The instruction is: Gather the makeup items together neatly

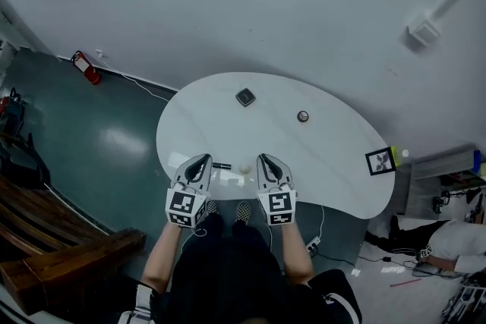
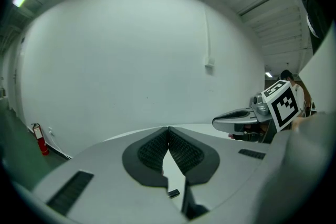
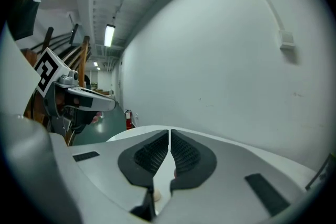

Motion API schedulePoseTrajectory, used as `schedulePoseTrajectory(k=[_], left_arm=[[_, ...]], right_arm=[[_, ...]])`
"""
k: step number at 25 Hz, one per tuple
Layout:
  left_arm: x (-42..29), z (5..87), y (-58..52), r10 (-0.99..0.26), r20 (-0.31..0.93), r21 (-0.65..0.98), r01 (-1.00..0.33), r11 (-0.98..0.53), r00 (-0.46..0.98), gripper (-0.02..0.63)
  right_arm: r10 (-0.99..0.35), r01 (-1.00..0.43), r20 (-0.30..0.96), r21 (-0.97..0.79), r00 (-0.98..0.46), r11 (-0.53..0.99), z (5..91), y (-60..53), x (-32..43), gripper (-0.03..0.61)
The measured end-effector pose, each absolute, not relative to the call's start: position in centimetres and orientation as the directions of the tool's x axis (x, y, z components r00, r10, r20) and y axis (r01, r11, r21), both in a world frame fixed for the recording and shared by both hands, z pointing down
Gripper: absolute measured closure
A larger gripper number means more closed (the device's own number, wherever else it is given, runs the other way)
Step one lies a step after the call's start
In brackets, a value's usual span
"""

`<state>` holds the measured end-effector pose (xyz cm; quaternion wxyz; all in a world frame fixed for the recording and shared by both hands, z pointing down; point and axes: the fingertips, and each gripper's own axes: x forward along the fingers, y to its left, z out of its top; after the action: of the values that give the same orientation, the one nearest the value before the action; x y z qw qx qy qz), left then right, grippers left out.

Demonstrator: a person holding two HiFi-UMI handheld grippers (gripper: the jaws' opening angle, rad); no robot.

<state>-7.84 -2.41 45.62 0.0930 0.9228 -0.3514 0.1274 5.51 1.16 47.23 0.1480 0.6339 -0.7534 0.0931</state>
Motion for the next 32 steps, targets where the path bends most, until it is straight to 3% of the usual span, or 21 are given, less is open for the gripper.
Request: schedulePoseTrajectory(k=[17, 32], left_arm=[[-8.8, 44.5, -3.1, -0.627, 0.287, 0.08, -0.671, -0.737, 0.724, 0.597], [-10.3, 45.4, -8.2, -0.564, 0.275, 0.115, -0.609, -0.785, 0.779, 0.597]], right_arm=[[-0.924, -0.982, 0.352, 0.061, -0.146, 0.178, 46.9, 0.8, 4.5, 0.541], [-0.917, -0.991, 0.398, 0.125, 0.017, 0.036, 47.3, -0.9, 7.2, 0.541]])
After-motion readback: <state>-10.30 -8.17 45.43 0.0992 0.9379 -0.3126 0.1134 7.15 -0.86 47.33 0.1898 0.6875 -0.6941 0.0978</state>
